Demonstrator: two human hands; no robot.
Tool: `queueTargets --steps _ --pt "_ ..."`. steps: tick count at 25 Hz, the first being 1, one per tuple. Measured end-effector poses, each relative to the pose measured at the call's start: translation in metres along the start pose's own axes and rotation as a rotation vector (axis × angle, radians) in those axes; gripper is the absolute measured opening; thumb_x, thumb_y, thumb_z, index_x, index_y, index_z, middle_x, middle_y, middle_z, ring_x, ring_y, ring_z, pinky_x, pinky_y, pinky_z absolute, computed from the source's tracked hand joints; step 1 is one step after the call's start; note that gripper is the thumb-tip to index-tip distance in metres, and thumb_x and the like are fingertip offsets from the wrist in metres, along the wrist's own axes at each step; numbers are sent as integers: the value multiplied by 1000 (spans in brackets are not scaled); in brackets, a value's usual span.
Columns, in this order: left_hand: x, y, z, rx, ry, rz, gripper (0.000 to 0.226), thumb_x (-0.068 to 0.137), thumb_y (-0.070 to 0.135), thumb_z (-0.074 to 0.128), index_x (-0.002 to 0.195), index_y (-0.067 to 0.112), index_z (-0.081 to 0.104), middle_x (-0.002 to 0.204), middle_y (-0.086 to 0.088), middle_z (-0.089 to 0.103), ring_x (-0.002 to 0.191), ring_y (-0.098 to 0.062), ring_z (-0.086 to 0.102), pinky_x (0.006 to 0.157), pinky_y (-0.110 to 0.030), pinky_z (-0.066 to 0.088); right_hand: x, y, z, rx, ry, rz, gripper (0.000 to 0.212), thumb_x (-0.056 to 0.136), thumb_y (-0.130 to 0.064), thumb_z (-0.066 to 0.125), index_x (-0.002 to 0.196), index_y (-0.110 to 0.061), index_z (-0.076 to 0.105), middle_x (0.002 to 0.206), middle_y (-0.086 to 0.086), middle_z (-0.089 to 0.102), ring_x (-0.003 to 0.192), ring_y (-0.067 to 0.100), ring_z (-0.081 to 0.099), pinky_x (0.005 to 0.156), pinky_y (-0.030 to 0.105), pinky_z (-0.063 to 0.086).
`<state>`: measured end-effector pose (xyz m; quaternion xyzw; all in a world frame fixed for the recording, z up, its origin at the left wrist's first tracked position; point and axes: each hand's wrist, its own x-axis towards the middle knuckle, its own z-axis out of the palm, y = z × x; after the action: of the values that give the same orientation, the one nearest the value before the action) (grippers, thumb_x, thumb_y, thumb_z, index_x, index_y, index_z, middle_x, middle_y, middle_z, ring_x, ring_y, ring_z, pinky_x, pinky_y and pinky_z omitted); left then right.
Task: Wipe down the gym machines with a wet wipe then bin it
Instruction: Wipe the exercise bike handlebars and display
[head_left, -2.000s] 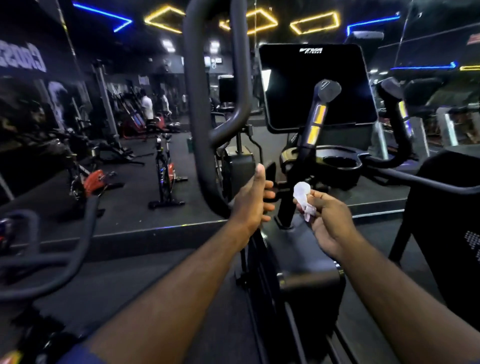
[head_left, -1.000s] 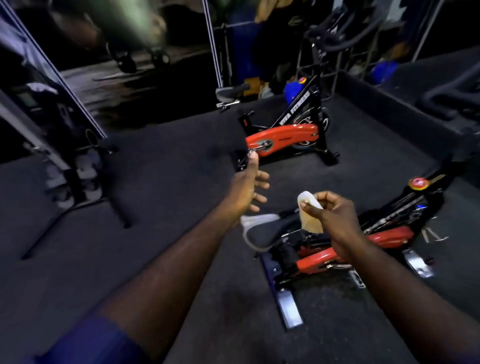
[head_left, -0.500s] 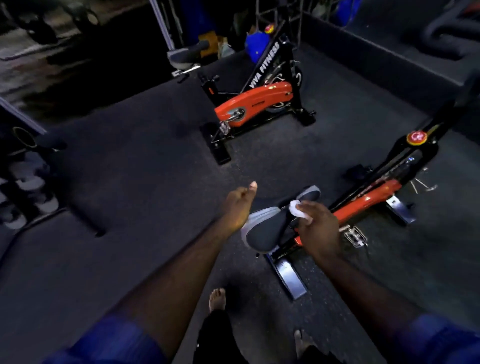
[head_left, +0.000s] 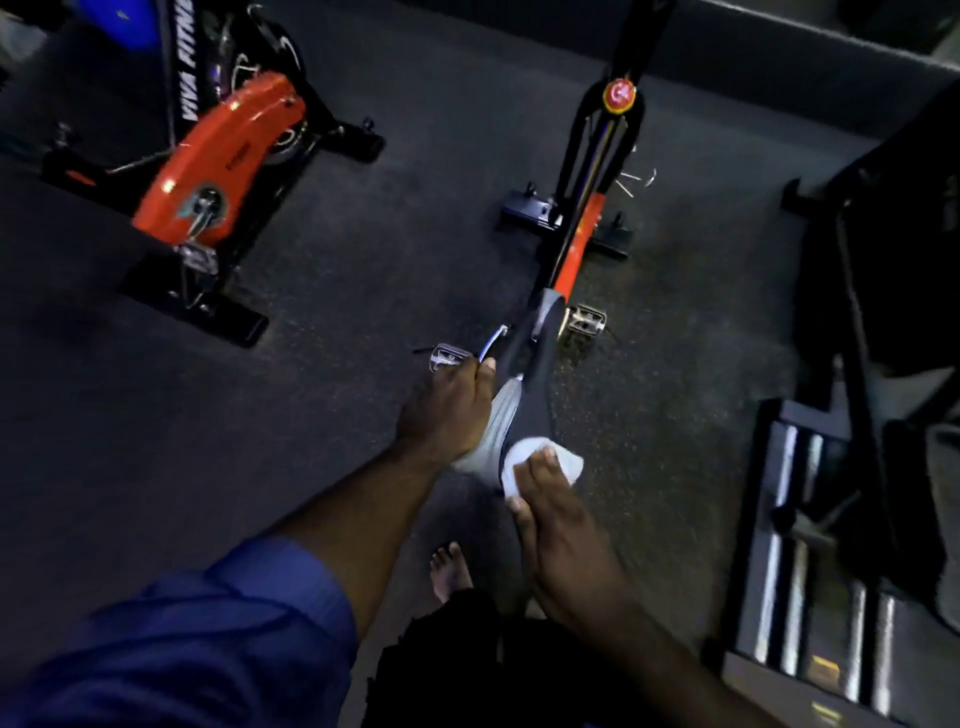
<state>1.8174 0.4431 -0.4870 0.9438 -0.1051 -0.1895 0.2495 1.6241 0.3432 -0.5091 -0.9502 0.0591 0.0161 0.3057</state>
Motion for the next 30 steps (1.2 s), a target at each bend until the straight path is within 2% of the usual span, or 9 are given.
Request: queueTargets --steps 2,8,12,17,20,23,25,27,30 --pt "2 -4 1 -2 -22 24 46 110 48 31 109 16 63 118 -19 70 106 -45 65 87 -46 51 6 -8 3 42 -2 65 49 111 -37 37 149 -10 53 164 11 40 158 15 23 124 42 32" --pt "6 -7 7 32 7 43 53 111 52 24 116 19 65 121 -18 69 109 -41 64 89 -45 49 79 -5 -11 102 310 144 27 104 -22 61 125 -9 72 144 14 62 138 23 55 116 30 39" --pt "2 -6 10 49 16 68 55 111 52 21 121 19 65 124 -19 69 109 -42 65 89 -46 49 11 -22 11 169 243 149 32 101 -22 65 128 -5 73 144 13 62 144 21 49 121 28 33" --pt "2 -5 8 42 -2 38 58 110 54 19 131 21 62 128 -18 67 112 -41 64 93 -47 50 77 -3 -8 174 312 193 22 103 -32 62 115 -17 73 138 5 67 126 22 65 105 33 50" --pt "4 -6 6 24 -28 53 56 111 51 21 131 19 62 128 -20 67 113 -41 64 93 -46 50 65 -16 -4 147 359 226 19 99 -24 70 113 -13 75 132 10 71 122 27 67 101 31 49" --pt "3 -5 5 15 -38 72 54 111 51 21 124 19 63 124 -20 68 109 -42 64 92 -47 52 16 -33 2 165 324 227 22 94 -15 77 115 -8 78 131 15 71 131 26 62 112 28 43" --pt "5 -7 4 25 -29 69 55 110 51 21 123 19 64 122 -20 69 107 -41 65 90 -46 53 39 -24 -8 183 298 248 19 96 -22 75 111 -11 79 119 11 76 118 22 70 103 19 48" --pt "4 -7 5 20 -23 59 56 110 53 21 122 19 65 121 -18 69 106 -40 66 89 -46 53 78 -11 -19 130 331 278 20 97 -28 73 108 -13 79 106 9 79 94 20 75 82 4 43" --pt "4 -7 7 29 -27 63 56 110 53 21 124 20 64 122 -19 68 107 -40 65 89 -45 51 69 -16 -16 159 381 332 23 95 -25 76 114 -12 78 115 9 78 100 20 74 84 -4 35"
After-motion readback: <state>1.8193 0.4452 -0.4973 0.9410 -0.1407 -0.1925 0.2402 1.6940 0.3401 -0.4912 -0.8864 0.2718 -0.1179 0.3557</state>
